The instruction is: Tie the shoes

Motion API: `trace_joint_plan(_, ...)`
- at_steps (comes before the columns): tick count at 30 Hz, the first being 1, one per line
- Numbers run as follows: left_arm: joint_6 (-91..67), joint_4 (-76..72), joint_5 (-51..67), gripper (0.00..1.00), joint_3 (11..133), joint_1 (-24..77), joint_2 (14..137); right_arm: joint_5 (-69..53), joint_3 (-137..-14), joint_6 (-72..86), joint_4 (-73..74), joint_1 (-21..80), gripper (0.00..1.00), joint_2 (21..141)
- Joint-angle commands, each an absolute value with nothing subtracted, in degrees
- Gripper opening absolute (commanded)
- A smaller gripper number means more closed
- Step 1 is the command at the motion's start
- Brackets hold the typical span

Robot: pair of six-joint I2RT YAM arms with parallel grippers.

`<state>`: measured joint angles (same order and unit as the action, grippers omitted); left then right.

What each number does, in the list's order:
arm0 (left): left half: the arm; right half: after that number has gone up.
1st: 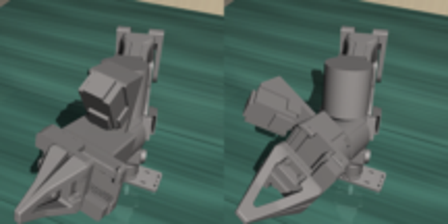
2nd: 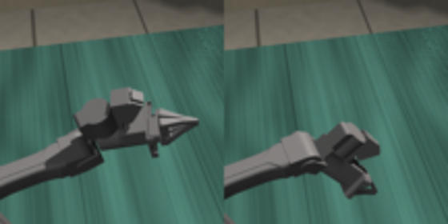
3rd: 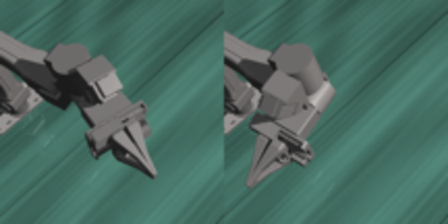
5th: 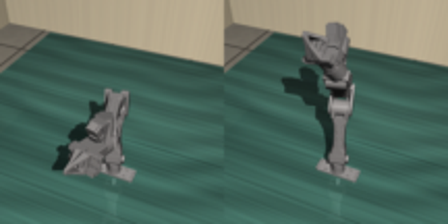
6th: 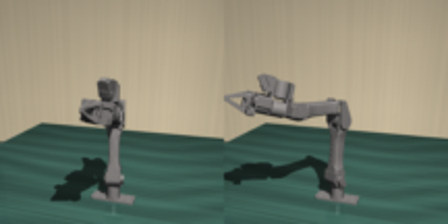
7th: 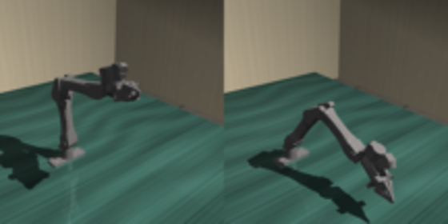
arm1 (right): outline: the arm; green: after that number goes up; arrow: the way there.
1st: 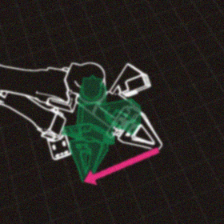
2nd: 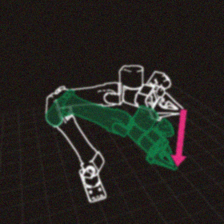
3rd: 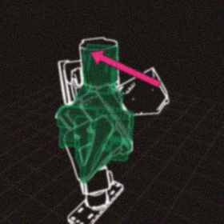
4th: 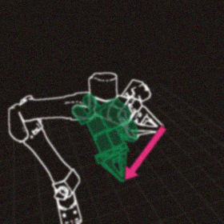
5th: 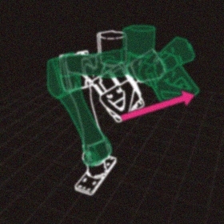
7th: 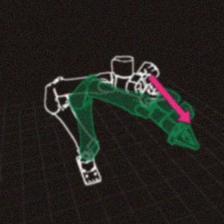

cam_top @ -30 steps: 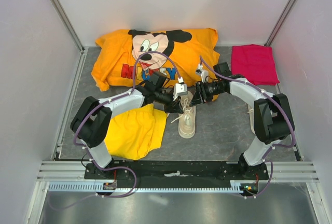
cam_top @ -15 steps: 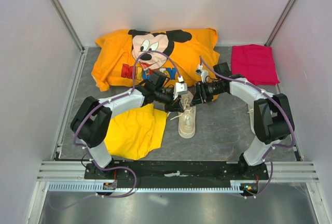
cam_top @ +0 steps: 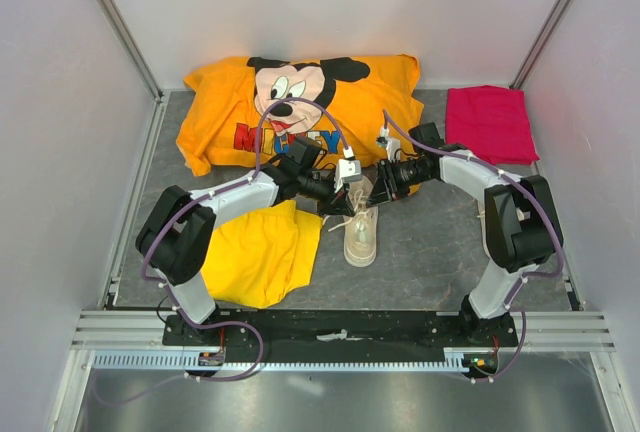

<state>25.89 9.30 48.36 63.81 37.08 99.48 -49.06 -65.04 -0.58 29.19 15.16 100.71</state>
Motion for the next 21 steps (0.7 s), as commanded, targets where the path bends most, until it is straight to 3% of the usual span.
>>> trace_joint_plan(1, 24.61, 8.35, 49.83, 0.02, 66.27, 36.91, 99.22, -51.06, -64.25, 1.39, 26.28, 15.38, 0.22, 100.29)
trace_joint_plan(3, 24.08, 8.79, 49.92, 0.01, 66.8, 37.0, 99.58, -53.34, -63.72, 2.1, 24.53, 15.29, 0.07, 99.15)
trace_joint_plan(5, 23.91, 9.14, 49.83, 0.01, 67.32, 37.0, 99.93, -54.66, -62.76, 2.9, 23.3, 15.29, 0.0, 98.18)
trace_joint_plan(21, 22.32, 14.23, 50.97, 0.02, 71.01, 37.44, 103.62, -54.14, -60.38, 4.74, 20.83, 15.21, 0.0, 94.83)
